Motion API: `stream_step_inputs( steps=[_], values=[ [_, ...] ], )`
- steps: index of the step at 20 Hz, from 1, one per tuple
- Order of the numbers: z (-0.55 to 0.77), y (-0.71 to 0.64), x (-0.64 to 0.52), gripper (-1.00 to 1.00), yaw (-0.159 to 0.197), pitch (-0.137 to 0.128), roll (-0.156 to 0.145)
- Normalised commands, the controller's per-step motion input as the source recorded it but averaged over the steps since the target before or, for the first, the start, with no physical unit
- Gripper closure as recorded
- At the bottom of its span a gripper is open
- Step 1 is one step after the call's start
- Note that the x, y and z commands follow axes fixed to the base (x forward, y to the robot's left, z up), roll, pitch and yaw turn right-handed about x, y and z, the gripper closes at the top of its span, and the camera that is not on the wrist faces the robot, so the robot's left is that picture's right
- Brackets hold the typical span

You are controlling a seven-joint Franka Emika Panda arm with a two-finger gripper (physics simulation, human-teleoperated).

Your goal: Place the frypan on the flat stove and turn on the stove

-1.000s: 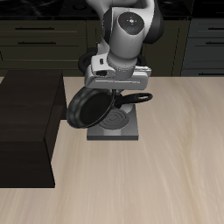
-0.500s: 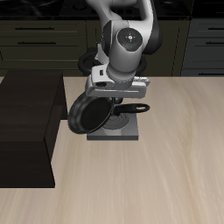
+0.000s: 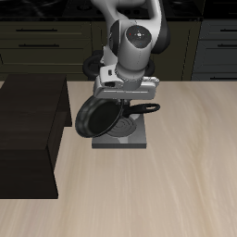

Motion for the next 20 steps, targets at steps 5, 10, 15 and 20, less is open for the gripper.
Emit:
stream_step_inputs(
  steps=[5, 10, 15, 20],
  values=[
    [-0.10, -0.10, -0.04, 1.00, 0.030, -0.020, -0.026],
    [-0.23, -0.04, 0.05, 1.00, 0.010, 0.025, -0.021],
    [-0.15, 0.08, -0.04, 1.00, 0.014, 0.026, 0.017],
    [-0.09, 0.14, -0.11, -1.00, -0.023, 0.053, 0.037]
  ],
)
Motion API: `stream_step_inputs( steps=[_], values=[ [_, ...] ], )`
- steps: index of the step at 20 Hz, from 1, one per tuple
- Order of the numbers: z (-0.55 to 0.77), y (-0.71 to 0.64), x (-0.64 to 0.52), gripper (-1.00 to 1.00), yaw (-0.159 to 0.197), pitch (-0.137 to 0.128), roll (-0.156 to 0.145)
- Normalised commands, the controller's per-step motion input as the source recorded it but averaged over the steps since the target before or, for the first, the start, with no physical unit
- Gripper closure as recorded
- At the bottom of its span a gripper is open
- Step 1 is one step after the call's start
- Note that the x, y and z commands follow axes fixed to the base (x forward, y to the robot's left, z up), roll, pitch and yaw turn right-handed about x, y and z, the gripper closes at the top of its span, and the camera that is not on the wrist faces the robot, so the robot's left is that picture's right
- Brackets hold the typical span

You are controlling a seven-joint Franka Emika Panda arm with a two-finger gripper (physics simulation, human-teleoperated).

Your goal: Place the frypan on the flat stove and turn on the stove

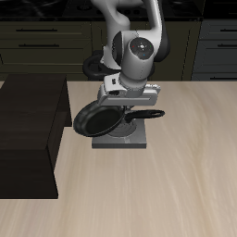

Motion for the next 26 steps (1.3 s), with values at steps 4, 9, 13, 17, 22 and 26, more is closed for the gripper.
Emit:
stream_step_inputs(
  steps=[4, 9, 13, 17, 22, 26],
  values=[
    [0.06, 0.30, -0.26, -1.00, 0.000, 0.031, 0.068],
    [0.26, 0.26, -0.19, -1.00, 0.031, -0.051, 0.068],
    [0.04, -0.05, 0.11, -1.00, 0.002, 0.006, -0.006],
    [0.07, -0.04, 0.01, -1.00, -0.022, -0.006, -0.008],
    [0.23, -0.15, -0.09, -1.00, -0.004, -0.106, -0.021],
    [0.19, -0.14, -0.11, -1.00, -0.039, -0.077, 0.023]
  ],
)
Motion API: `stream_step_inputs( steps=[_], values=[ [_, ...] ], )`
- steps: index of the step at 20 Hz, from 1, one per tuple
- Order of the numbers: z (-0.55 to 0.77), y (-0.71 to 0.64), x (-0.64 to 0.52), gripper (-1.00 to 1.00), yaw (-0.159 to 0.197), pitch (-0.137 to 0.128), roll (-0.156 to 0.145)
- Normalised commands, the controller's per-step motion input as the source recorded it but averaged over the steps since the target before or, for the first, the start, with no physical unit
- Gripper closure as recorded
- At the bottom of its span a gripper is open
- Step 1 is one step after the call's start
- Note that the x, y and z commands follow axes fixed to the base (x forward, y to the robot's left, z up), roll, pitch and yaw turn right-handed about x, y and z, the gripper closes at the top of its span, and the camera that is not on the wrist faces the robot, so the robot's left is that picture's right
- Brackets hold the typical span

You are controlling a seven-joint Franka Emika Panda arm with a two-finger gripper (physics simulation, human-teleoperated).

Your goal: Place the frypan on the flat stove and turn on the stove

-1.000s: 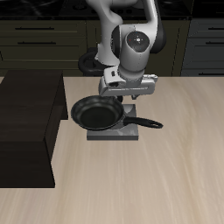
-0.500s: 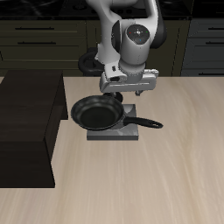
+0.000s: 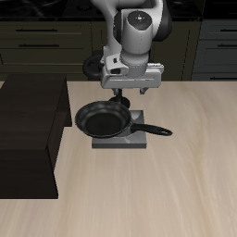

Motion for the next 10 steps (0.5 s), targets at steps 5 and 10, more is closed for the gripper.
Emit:
stream_step_inputs(
  steps=[5, 10],
  values=[
    [0.13, -0.22, -0.20, -1.00, -0.046, -0.013, -0.001],
    [0.03, -0.22, -0.21, -1.00, -0.026, 0.007, 0.025]
  ],
)
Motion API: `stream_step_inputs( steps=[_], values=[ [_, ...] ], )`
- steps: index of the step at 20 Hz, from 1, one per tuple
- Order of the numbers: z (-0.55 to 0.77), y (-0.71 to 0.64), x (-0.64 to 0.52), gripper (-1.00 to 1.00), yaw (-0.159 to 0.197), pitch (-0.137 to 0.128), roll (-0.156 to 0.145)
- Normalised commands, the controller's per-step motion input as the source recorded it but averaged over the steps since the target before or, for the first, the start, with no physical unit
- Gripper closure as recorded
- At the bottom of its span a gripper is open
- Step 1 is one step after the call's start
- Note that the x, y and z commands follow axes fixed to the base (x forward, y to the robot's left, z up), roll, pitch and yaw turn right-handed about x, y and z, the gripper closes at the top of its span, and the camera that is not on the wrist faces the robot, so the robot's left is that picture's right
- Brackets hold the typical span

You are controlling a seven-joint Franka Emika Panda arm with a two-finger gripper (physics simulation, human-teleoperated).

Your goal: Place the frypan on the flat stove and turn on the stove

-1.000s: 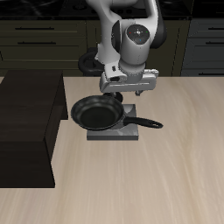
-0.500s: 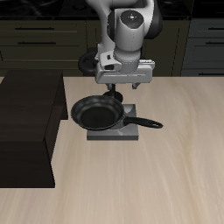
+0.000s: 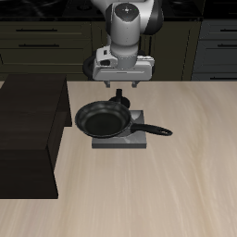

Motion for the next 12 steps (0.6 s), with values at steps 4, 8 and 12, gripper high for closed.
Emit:
stream_step_inputs(
  steps=[4, 8, 12],
  values=[
    [0.02, -0.14, -0.25, -1.00, -0.012, -0.007, 0.018],
    [0.01, 0.00, -0.24, -1.00, 0.013, -0.014, 0.034],
    [0.01, -0.03, -0.19, -1.00, 0.016, -0.021, 0.016]
  ],
)
